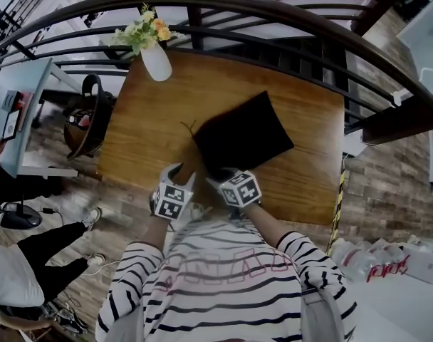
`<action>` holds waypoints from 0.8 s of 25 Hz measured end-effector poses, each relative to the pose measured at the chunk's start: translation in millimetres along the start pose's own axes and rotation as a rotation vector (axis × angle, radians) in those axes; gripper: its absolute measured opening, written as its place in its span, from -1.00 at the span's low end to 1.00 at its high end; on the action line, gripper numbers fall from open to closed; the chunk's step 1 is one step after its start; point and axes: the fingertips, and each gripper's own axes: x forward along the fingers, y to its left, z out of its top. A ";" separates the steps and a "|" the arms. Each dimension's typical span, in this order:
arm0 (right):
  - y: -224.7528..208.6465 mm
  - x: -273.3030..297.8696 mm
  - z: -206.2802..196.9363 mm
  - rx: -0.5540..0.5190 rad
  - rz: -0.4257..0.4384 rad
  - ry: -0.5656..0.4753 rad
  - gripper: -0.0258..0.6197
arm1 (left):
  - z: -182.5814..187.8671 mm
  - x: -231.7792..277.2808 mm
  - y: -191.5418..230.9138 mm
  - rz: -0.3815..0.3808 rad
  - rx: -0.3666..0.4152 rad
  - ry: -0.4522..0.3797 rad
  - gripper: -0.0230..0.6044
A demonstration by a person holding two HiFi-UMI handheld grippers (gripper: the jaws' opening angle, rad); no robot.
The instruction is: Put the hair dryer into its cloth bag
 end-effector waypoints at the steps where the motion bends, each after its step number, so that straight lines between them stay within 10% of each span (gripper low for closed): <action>1: 0.3 1.2 -0.4 0.002 0.001 0.004 -0.38 | -0.5 -1.3 0.6 0.002 -0.004 0.000 -0.38; 11: 9.0 -10.5 11.3 0.044 0.032 -0.048 -0.24 | -6.7 -6.6 5.2 0.023 -0.039 -0.029 -0.38; 20: 0.1 -67.0 54.5 0.065 -0.022 -0.239 -0.56 | 17.8 -24.5 11.7 0.045 -0.061 -0.090 -0.38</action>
